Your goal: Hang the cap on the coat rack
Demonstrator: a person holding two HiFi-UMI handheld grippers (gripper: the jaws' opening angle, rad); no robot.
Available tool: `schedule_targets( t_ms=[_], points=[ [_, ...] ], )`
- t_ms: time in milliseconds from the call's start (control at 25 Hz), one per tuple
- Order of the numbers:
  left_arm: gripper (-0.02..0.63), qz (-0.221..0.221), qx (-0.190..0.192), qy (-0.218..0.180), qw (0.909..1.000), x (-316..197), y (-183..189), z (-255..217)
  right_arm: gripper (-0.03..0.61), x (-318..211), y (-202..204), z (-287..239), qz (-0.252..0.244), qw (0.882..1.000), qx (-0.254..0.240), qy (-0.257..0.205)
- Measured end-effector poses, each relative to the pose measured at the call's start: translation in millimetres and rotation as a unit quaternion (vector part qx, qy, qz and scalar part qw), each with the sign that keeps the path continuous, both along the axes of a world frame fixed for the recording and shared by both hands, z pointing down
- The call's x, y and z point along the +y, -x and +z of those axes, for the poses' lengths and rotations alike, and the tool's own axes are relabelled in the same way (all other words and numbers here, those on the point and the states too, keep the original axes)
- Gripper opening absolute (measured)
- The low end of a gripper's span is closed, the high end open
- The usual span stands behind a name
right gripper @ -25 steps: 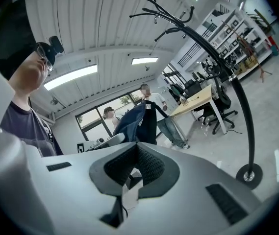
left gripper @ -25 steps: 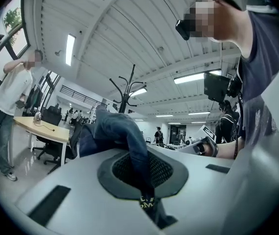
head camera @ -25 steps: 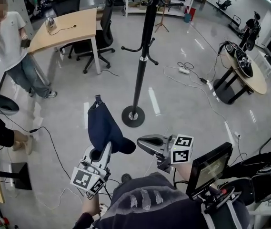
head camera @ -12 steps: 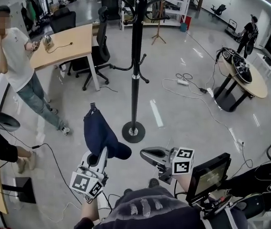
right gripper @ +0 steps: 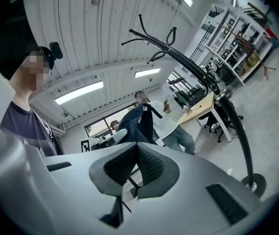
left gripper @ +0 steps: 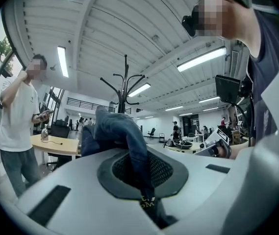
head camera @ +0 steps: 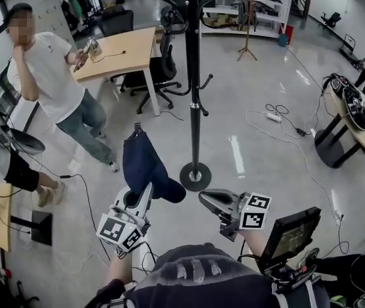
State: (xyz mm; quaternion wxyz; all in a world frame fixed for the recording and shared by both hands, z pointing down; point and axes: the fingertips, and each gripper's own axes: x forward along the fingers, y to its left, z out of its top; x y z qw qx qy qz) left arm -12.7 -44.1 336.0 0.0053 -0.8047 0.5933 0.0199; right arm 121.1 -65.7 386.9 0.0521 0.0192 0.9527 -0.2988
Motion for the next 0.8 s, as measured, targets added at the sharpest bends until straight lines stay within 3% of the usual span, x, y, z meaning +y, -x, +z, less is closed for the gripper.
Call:
schedule_targets(
  t_ms=[200, 400, 800],
  points=[
    [0.014, -0.05, -0.001, 0.015, 0.9987, 3.8, -15.3, 6.0, 0.004, -8.4, -14.3, 11.6, -0.05, 0.999, 0.004, 0.015],
    [0.014, -0.06, -0.002, 0.02, 0.998, 3.3, 4.5, 8.5, 0.004, -15.9, 13.1, 9.7, -0.075, 0.997, 0.007, 0.011],
    [0.014, -0.015, 0.024, 0.005, 0.9996, -8.2, 82.6, 21.0, 0.004, -26.3, 97.5, 6.6, -0.051, 0.998, 0.03, -0.005]
  ],
)
